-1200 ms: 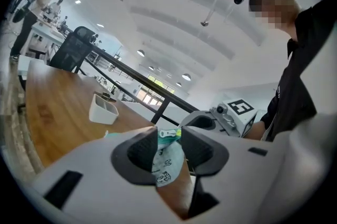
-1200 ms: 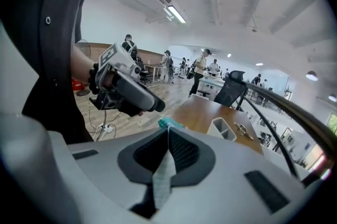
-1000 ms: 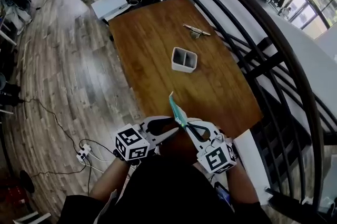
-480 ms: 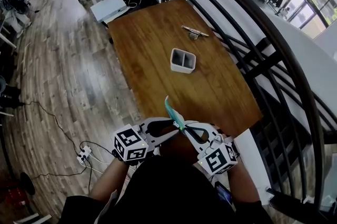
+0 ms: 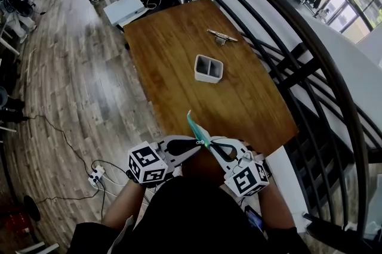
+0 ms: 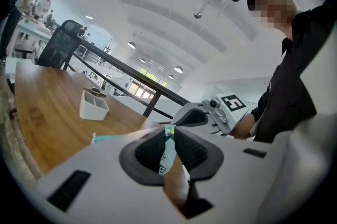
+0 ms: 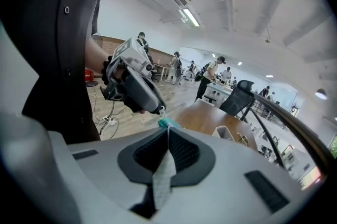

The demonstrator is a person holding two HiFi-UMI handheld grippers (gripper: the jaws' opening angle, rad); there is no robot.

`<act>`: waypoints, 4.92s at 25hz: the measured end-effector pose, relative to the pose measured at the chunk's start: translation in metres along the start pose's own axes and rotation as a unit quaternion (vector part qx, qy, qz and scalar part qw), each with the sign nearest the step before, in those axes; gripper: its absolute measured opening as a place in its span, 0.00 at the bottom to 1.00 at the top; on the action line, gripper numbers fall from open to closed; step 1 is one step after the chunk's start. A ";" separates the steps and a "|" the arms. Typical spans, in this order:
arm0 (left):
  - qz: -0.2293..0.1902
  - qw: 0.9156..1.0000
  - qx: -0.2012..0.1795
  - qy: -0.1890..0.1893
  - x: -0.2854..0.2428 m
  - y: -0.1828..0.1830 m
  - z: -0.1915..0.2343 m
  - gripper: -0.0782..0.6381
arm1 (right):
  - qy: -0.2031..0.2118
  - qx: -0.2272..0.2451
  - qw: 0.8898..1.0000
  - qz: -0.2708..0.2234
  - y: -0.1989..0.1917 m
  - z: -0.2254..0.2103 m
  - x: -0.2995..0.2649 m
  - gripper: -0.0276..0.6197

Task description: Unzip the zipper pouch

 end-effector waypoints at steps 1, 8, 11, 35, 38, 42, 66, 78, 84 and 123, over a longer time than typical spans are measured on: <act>0.006 1.000 -0.007 -0.001 -0.001 0.000 -0.001 0.19 | 0.001 0.002 1.000 0.001 0.001 0.001 -0.001 0.05; 0.018 1.000 -0.011 0.004 -0.008 0.001 0.001 0.18 | 0.004 0.009 1.000 0.007 0.000 -0.001 -0.002 0.05; 0.023 1.000 -0.008 0.005 -0.008 0.000 0.002 0.14 | 0.005 0.012 1.000 0.008 -0.002 0.001 -0.002 0.05; 0.019 1.000 0.011 0.009 -0.017 0.002 0.006 0.13 | -0.001 -0.032 0.999 -0.015 -0.003 0.003 -0.003 0.11; 0.013 1.000 0.013 0.008 -0.014 0.002 0.008 0.13 | 0.001 -0.036 0.999 -0.023 0.000 0.002 -0.001 0.10; 0.006 1.000 0.013 0.006 -0.013 0.002 0.008 0.13 | -0.001 -0.031 0.999 -0.024 0.002 0.004 0.001 0.10; 0.014 0.998 -0.045 0.053 -0.001 0.010 0.018 0.13 | -0.034 0.012 0.999 -0.022 0.015 0.003 0.005 0.09; 0.027 0.994 -0.048 0.091 0.006 0.013 0.032 0.13 | -0.053 -0.020 0.998 -0.033 0.014 -0.012 0.015 0.09; 0.035 0.992 -0.049 0.110 0.006 0.013 0.037 0.13 | -0.066 -0.025 0.997 -0.033 0.008 -0.018 0.020 0.09; 0.081 0.968 -0.027 0.235 0.025 0.000 0.071 0.13 | -0.090 -0.067 0.993 -0.027 -0.013 -0.033 0.017 0.09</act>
Point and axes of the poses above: the fingertips, and each gripper's own axes: x backward along the fingers, z to its left, y out of its top, the point moved 8 cm from there along x, backward along the fingers, and after that the axes turned 10 degrees about -x, right-handed, at the moved point
